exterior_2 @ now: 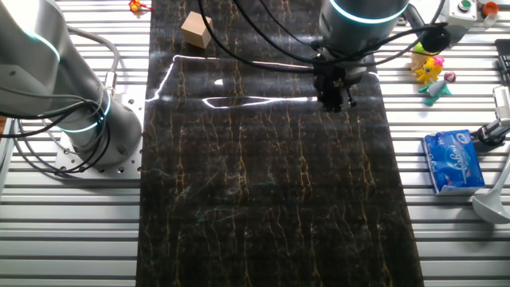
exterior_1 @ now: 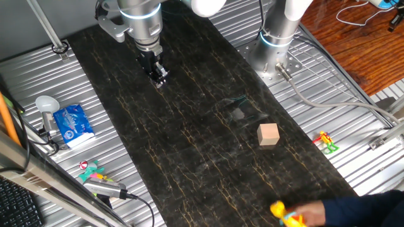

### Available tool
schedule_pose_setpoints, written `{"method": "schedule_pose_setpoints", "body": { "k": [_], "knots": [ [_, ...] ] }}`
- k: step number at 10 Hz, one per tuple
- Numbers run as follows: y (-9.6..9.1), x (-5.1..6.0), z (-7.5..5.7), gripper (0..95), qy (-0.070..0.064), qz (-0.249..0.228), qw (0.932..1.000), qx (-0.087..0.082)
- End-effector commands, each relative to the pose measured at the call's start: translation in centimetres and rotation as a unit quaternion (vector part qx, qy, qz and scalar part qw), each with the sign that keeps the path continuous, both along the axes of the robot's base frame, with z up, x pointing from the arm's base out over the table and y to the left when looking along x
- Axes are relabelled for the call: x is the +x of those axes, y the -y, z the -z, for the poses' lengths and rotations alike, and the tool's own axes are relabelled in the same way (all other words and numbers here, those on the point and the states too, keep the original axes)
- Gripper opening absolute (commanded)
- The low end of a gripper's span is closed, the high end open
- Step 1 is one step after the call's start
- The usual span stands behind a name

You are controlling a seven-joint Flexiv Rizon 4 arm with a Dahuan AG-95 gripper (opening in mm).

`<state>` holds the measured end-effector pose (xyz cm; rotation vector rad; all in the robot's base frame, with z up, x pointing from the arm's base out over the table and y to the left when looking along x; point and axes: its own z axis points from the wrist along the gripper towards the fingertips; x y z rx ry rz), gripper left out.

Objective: Grasp the moving object

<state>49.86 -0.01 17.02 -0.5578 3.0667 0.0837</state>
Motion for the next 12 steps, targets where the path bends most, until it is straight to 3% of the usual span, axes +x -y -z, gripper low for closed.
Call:
{"method": "schedule_pose_setpoints", "body": {
  "k": [1,12],
  "knots": [
    [-0.04,0.02,-0.01,0.0,-0.004,-0.005,1.0000,0.001],
    [-0.04,0.02,-0.01,0.0,-0.005,-0.002,1.0000,0.000]
  ]
}}
